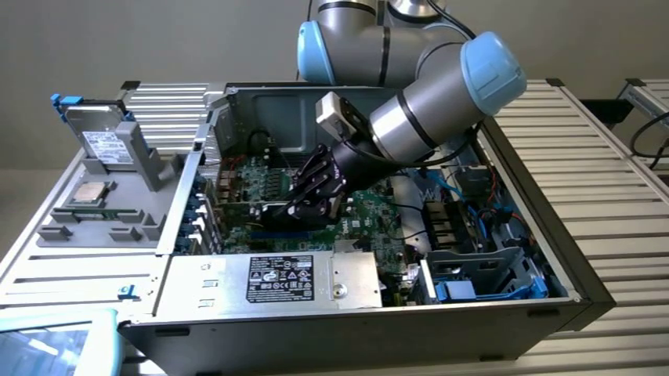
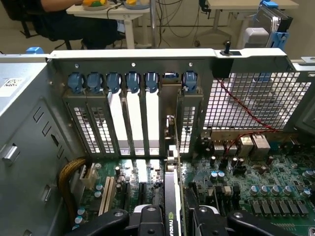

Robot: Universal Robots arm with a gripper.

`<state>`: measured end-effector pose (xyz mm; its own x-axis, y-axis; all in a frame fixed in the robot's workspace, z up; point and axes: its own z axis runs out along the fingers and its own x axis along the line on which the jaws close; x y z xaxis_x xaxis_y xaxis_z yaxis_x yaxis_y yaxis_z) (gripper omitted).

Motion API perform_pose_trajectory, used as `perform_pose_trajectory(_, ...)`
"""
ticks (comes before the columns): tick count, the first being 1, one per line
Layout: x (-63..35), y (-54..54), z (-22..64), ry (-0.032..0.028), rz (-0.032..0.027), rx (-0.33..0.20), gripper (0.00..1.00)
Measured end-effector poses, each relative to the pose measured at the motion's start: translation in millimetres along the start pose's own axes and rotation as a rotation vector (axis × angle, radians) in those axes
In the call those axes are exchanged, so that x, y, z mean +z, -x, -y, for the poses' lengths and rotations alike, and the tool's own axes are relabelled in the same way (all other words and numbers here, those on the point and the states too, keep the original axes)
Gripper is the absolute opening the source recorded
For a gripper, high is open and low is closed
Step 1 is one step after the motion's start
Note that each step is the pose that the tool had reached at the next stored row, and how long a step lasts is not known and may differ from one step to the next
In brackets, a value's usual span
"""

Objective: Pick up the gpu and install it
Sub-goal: 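Insert the gpu into the slot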

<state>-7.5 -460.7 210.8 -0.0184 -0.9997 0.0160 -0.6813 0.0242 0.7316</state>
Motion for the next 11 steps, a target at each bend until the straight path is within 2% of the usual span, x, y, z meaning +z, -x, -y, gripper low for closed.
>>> perform_pose_trajectory(11,0.6,1.1,0.5,0.0003,0.0005,0.001,0.27)
